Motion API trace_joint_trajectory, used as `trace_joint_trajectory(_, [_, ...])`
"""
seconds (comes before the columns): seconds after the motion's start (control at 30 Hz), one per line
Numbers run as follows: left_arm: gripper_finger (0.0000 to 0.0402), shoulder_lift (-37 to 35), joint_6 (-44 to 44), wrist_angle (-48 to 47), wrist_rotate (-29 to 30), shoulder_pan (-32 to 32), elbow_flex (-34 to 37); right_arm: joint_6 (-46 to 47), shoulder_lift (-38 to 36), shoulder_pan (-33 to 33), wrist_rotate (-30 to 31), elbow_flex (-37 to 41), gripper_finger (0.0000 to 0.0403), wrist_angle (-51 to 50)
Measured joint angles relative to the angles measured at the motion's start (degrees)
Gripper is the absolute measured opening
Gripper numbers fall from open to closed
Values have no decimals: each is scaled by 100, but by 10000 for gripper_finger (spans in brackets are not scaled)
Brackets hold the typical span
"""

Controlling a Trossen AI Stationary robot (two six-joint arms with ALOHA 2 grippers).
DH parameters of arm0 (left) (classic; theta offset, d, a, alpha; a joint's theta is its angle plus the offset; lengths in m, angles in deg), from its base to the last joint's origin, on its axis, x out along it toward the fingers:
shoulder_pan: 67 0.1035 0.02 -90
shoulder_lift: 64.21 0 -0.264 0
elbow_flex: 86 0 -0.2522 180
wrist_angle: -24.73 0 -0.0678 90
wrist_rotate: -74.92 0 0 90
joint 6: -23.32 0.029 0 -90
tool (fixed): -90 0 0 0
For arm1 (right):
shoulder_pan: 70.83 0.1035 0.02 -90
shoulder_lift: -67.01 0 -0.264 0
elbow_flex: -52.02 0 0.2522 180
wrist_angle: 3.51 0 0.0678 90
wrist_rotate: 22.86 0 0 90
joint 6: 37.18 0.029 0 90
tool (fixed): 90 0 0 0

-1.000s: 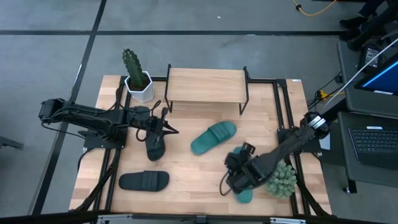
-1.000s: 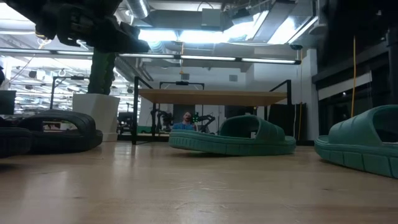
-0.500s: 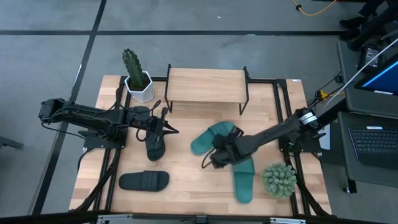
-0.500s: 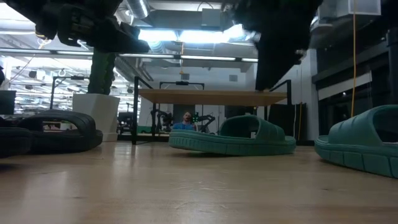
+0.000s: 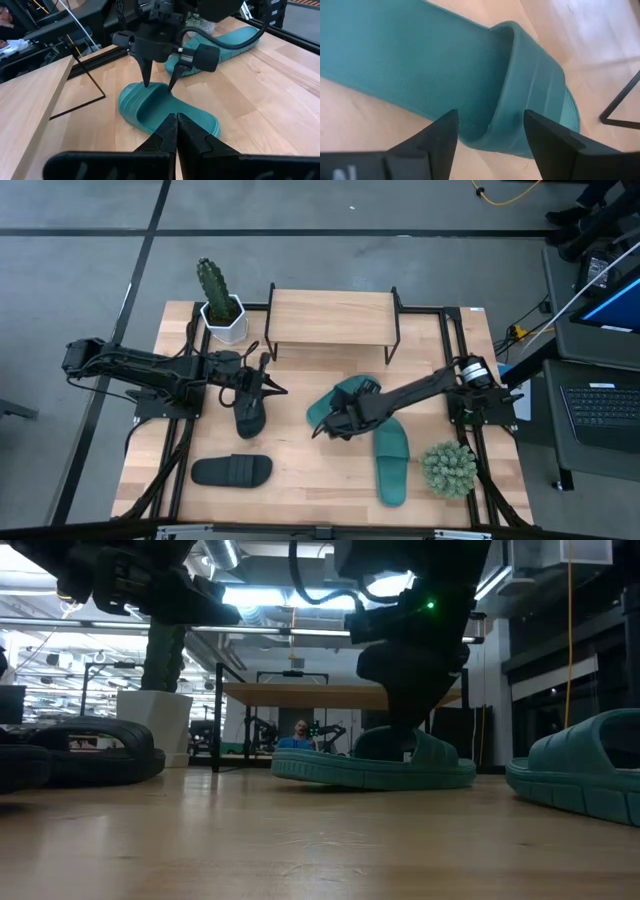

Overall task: Pick and place slides into the shelf
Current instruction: Put the green slipper on the shelf

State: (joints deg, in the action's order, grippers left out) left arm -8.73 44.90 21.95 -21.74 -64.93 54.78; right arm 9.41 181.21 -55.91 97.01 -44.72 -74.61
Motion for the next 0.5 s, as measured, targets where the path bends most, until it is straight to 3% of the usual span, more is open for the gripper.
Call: trace_joint_trajectory(0.5, [0,0,-4,-24,-2,-2,0,116,10,-106,9,0,211,-529])
